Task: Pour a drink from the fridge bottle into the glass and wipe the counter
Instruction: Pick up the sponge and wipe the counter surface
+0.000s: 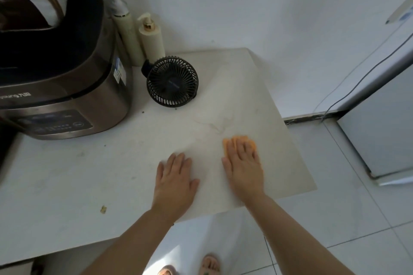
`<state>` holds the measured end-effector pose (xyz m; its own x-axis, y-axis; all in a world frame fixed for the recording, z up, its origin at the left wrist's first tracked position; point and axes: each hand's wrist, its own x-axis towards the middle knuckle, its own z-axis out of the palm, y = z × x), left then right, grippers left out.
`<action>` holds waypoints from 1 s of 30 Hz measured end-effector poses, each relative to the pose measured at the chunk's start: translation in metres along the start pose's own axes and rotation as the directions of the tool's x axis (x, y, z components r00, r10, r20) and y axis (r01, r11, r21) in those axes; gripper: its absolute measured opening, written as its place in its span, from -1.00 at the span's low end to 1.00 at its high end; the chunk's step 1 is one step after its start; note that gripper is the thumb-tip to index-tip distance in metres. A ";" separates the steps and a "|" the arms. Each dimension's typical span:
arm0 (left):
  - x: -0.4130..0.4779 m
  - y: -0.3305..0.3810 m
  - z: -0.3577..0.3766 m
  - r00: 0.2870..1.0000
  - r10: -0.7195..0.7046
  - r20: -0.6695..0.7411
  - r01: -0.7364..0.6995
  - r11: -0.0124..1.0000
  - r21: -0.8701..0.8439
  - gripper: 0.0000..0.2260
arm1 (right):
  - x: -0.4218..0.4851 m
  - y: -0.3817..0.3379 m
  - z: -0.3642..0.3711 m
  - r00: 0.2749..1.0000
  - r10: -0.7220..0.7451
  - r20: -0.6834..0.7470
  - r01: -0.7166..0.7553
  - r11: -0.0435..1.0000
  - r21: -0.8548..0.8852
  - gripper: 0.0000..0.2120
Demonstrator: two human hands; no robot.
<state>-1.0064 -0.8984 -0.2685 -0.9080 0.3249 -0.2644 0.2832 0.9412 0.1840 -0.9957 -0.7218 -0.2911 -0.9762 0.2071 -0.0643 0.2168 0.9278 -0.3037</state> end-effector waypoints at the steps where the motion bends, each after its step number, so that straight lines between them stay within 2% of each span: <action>1: -0.001 0.001 0.000 1.000 -0.003 0.017 0.004 0.999 -0.037 -0.41 | 0.000 -0.007 0.002 0.999 -0.035 0.003 0.035 0.999 -0.013 -0.38; 4: -0.001 0.000 -0.001 0.999 0.000 0.033 0.001 0.999 -0.047 -0.45 | -0.017 -0.006 0.011 0.979 -0.201 0.037 0.202 0.979 -0.036 -0.50; 6: -0.001 -0.001 0.001 1.000 -0.004 0.009 0.004 0.998 -0.069 -0.47 | -0.032 0.012 0.012 0.970 -0.238 0.051 0.241 0.968 -0.067 -0.53; 8: -0.001 -0.001 -0.001 1.000 -0.004 0.027 0.006 0.998 -0.070 -0.48 | -0.040 0.033 0.003 0.986 -0.146 0.084 0.154 0.983 -0.097 -0.49; 11: -0.001 0.000 -0.003 0.998 0.004 0.056 -0.001 0.999 -0.055 -0.47 | -0.022 0.054 -0.013 0.996 0.019 0.090 -0.007 0.990 -0.138 -0.33; 13: -0.001 -0.002 -0.005 0.997 0.006 0.073 -0.002 0.999 -0.053 -0.48 | 0.000 0.056 -0.017 0.982 0.160 0.099 -0.148 0.982 -0.119 -0.35; 15: -0.001 -0.006 -0.007 0.997 0.000 0.075 0.003 0.999 -0.048 -0.48 | 0.018 0.041 -0.016 0.972 0.208 0.106 -0.198 0.975 -0.102 -0.44; 18: 0.002 -0.016 -0.012 0.998 -0.028 0.049 0.031 0.998 -0.059 -0.50 | 0.023 -0.002 -0.002 0.990 0.063 0.128 -0.050 0.993 -0.106 -0.36; 21: 0.007 -0.026 -0.016 0.997 -0.058 0.043 0.061 0.996 -0.070 -0.50 | -0.004 -0.035 0.011 0.981 -0.148 0.126 0.159 0.984 -0.081 -0.52; 25: 0.012 -0.030 -0.018 0.997 -0.064 0.045 0.068 0.994 -0.087 -0.49 | -0.040 -0.010 0.009 0.928 -0.329 0.175 0.350 0.931 -0.106 -0.53; 27: 0.015 -0.029 -0.019 0.997 -0.046 0.056 0.050 0.996 -0.072 -0.49 | -0.040 0.018 0.002 0.949 -0.278 0.151 0.300 0.941 -0.155 -0.51; 30: 0.017 -0.029 -0.018 0.997 -0.035 0.072 0.039 0.998 -0.049 -0.50 | -0.014 0.039 -0.010 0.994 -0.075 0.084 0.088 0.984 -0.154 -0.37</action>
<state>-1.0355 -0.9215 -0.2614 -0.8929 0.2974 -0.3381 0.2323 0.9475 0.2199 -0.9737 -0.6851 -0.2924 -0.9866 0.1098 -0.1209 0.1284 0.9789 -0.1587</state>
